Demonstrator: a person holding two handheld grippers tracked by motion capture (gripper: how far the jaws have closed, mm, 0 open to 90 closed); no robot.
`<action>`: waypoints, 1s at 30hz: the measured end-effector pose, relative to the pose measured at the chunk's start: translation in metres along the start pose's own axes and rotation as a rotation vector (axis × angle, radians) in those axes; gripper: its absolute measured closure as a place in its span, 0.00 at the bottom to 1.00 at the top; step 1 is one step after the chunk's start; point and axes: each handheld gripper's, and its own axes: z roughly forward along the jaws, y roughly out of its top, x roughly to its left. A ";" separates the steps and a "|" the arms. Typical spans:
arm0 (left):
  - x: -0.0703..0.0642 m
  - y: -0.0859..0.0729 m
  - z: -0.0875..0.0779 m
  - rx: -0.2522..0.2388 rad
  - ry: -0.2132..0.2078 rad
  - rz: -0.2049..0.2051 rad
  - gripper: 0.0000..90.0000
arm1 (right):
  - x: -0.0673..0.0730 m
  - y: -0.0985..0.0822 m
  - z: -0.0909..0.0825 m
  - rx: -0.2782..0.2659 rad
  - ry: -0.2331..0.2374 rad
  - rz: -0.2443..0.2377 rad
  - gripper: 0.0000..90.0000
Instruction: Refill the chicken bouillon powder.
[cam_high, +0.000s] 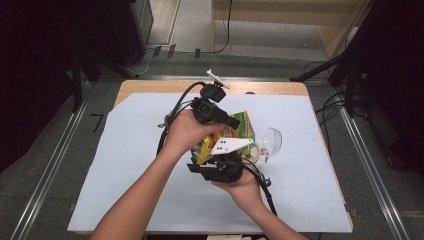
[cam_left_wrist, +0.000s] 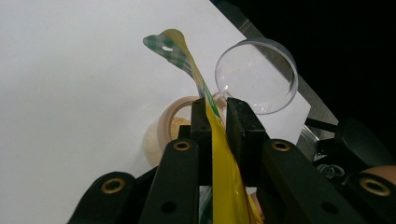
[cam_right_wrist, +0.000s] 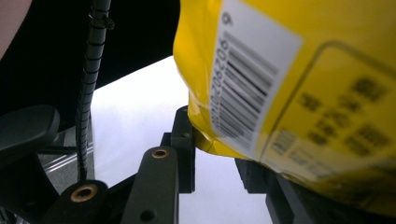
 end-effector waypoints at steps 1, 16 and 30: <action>0.000 0.000 0.000 0.000 0.000 -0.002 0.91 | 0.000 0.000 0.000 0.000 0.001 0.000 0.81; -0.001 0.002 0.002 0.007 0.004 0.003 0.91 | -0.001 0.001 -0.001 -0.003 0.003 0.008 0.81; 0.000 0.002 0.002 0.001 -0.001 -0.003 0.91 | -0.001 0.000 -0.001 0.002 0.002 0.012 0.81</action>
